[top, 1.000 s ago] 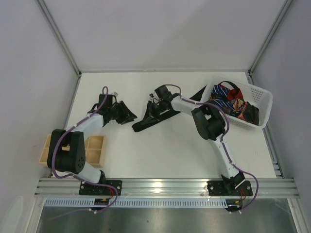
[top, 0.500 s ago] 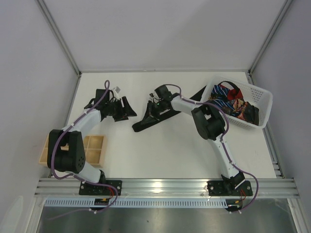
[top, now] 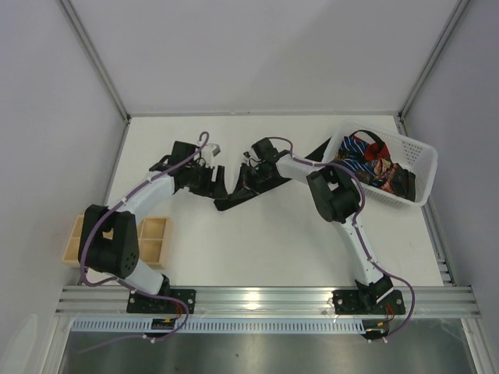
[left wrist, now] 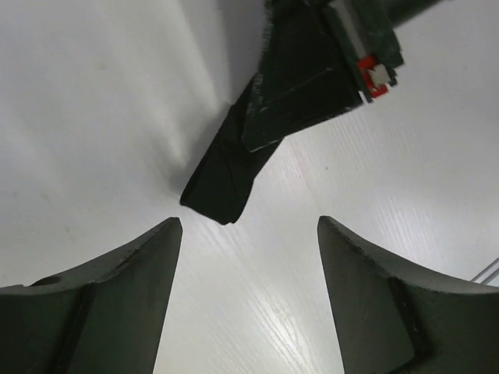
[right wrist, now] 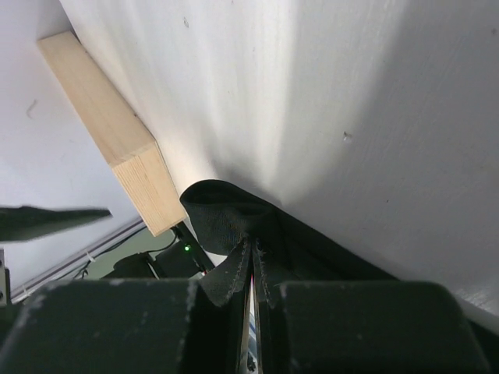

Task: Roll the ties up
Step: Roll the tie

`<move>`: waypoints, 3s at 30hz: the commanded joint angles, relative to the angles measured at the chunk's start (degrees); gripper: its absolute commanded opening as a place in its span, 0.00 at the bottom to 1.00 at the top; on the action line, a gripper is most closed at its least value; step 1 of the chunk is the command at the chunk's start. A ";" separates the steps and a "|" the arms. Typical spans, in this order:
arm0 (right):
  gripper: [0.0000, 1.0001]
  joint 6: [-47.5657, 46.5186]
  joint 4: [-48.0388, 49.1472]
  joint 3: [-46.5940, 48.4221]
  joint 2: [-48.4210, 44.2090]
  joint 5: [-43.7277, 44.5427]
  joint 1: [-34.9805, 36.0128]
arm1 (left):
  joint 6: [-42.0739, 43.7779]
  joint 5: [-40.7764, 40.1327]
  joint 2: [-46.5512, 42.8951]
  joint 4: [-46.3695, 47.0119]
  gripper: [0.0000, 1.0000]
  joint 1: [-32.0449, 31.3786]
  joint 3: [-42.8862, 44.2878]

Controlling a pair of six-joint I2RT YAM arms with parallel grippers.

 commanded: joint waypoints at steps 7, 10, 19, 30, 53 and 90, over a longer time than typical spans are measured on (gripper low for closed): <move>0.07 -0.80 0.53 0.10 -0.30 -2.15 -0.36 | 12.78 -6.49 7.23 -3.42 0.78 -7.70 5.28; 0.08 -0.62 1.14 -0.16 -0.57 -2.33 -0.36 | 13.22 -12.46 9.61 -4.22 0.82 -9.37 6.96; 0.07 -0.71 1.06 -0.51 -1.09 -2.50 -0.62 | 15.15 -16.16 12.87 -1.66 0.75 -11.13 7.66; 0.07 0.35 1.85 -0.25 -1.01 -2.77 -0.97 | 15.07 -20.03 15.68 -2.54 0.66 -12.80 7.48; 0.06 -0.09 1.32 0.36 -1.45 -2.94 -1.23 | 15.07 -24.69 13.58 -2.11 0.62 -14.56 4.94; 0.04 0.87 1.67 2.30 -1.54 -3.38 -1.41 | 15.51 -16.07 11.81 -4.04 0.76 -11.75 1.86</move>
